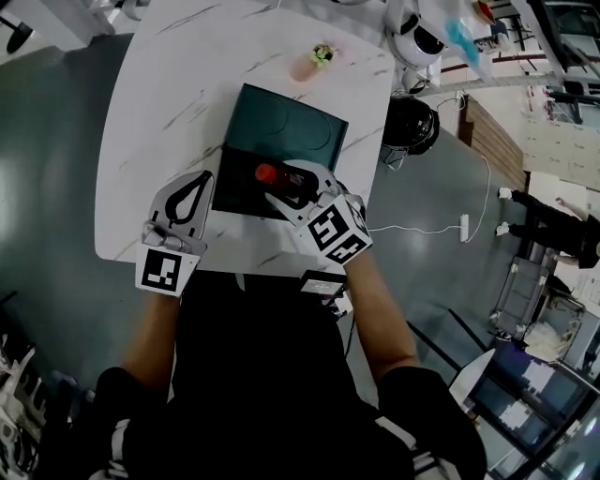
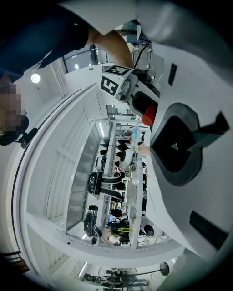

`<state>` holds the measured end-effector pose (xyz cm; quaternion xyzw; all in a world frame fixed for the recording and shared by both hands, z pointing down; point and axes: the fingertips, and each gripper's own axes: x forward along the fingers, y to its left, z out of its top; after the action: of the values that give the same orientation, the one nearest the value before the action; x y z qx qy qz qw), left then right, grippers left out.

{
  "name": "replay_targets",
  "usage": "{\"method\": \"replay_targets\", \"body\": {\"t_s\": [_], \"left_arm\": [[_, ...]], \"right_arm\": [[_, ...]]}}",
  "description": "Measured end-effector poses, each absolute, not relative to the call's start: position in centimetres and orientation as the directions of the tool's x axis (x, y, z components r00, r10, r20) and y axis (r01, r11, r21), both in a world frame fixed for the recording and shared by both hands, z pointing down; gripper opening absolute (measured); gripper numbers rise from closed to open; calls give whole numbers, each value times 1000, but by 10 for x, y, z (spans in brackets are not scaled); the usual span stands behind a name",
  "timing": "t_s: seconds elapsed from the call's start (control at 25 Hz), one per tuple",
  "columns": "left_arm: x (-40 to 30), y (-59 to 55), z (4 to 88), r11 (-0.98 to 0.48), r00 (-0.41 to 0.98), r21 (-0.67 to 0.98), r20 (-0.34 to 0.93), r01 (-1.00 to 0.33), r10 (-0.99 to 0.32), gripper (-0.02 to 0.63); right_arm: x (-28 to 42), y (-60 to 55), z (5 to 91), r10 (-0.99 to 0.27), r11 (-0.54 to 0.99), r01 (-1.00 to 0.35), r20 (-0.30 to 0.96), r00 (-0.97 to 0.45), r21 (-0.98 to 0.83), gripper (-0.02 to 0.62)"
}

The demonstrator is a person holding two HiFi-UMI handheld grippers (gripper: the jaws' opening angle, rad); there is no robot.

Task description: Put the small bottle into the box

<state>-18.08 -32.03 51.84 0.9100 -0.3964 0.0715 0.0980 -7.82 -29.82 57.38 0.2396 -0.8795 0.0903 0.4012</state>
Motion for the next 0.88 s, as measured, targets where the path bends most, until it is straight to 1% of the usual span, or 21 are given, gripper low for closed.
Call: {"method": "replay_targets", "body": {"t_s": [0.24, 0.4, 0.6, 0.88], "left_arm": [[-180, -325, 533, -641, 652, 126, 215, -757, -727, 14], [-180, -322, 536, -642, 651, 119, 212, -757, -728, 14], [-180, -315, 540, -649, 659, 124, 222, -750, -719, 14], [-178, -307, 547, -662, 673, 135, 233, -737, -702, 14]], "right_arm": [[-84, -291, 614, -224, 905, -425, 819, -528, -26, 236], [-87, -285, 634, -163, 914, -401, 851, -499, -60, 236], [-89, -282, 652, -126, 921, -384, 877, -463, -71, 236], [-96, -278, 672, -108, 924, -377, 904, -413, -62, 236]]}}
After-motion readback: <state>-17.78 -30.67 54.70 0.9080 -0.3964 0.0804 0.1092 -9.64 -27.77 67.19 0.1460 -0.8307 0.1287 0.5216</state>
